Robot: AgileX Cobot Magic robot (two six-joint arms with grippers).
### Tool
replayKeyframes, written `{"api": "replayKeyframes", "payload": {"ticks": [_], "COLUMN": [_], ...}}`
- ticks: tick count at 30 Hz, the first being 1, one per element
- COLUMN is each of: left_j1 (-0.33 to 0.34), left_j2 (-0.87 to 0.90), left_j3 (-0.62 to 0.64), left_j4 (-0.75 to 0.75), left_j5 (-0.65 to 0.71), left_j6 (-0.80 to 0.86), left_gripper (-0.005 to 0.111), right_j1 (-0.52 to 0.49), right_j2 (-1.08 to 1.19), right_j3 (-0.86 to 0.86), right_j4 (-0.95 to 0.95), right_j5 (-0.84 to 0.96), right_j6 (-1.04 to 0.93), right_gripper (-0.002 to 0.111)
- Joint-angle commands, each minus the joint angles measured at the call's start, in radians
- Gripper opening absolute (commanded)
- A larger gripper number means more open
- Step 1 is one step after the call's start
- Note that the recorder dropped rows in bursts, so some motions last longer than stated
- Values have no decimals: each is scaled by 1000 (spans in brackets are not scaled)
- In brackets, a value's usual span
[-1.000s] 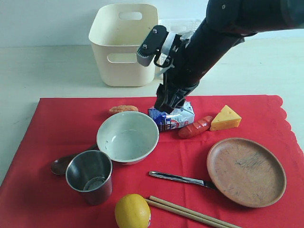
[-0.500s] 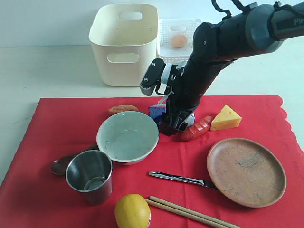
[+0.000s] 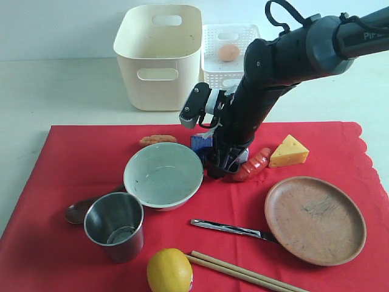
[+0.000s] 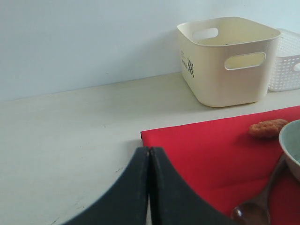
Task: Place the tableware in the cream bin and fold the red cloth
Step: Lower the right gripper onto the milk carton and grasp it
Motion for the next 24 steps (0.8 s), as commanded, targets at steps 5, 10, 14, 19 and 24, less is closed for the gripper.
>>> {"api": "replayKeyframes", "payload": {"ticks": [5,10,14,19,24], "left_j1": [2,2,2,2,2], "left_j2": [-7,-7,-7,-7,-7], "left_j3": [3,3,3,3,3], "left_j4": [0,0,0,0,0], "left_j5": [-2,-2,-2,-2,-2], "left_j6": [1,1,1,1,1], "left_gripper": [2,2,2,2,2], "right_j1": [2,2,2,2,2], "right_j2": [-2,-2,-2,-2,-27], "right_j3": [2,2,2,2,-3], "right_j4": [4,4,4,4,6], "right_j5": [-3,-16,-16,-16,-13], "right_j6": [1,4,4,6,16], "right_gripper": [58,31,9,0,0]}}
